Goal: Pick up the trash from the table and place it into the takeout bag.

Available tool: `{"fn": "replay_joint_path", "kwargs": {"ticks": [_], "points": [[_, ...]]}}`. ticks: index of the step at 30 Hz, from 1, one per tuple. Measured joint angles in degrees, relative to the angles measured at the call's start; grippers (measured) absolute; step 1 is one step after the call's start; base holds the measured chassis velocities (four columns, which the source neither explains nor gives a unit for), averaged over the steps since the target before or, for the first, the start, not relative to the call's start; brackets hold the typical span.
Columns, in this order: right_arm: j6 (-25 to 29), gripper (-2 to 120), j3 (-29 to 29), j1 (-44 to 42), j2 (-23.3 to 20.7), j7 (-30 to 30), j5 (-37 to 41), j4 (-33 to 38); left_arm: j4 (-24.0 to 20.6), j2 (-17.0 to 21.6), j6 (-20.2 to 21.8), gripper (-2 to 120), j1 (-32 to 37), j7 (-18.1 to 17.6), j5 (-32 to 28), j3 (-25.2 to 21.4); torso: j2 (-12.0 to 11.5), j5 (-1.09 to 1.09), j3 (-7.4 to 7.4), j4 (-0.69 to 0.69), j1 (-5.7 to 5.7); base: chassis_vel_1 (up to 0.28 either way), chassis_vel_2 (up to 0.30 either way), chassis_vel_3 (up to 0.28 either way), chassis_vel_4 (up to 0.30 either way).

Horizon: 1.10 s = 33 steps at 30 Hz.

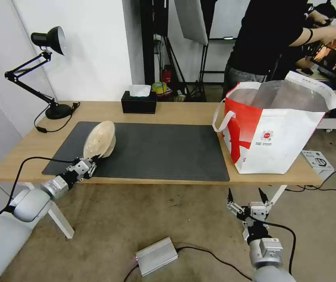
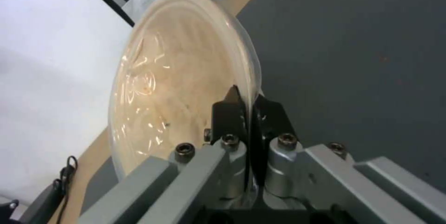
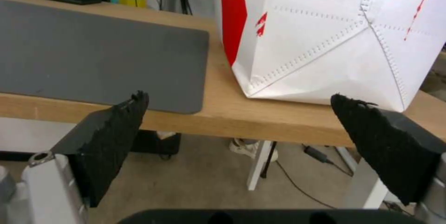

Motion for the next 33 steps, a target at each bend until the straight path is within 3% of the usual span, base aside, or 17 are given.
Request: {"fn": "replay_joint_path", "kwargs": {"ticks": [8, 21, 33], "points": [[0.0, 100, -0.1, 0.0, 0.0, 0.0, -0.1, 0.4, -2.2, 0.4, -0.1, 0, 0.1, 0.3, -0.3, -0.5, 0.0, 0.00, 0.00, 0.00, 0.00, 0.000, 0.000, 0.000, 0.000], [-1.4, 100, -0.4, 0.6, 0.2, 0.1, 0.0, 1.1, -9.4, 3.5, -0.1, 0, -1.9, 0.3, -2.1, -1.6, 0.0, 0.01, 0.00, 0.00, 0.00, 0.000, 0.000, 0.000, 0.000], [-1.5, 100, 0.2, 0.4, -0.4, 0.1, 0.1, 1.1, -11.7, 5.5, 0.1, 0, -3.0, 0.2, -3.9, -1.7, 0.0, 0.01, 0.00, 0.00, 0.00, 0.000, 0.000, 0.000, 0.000]]}}
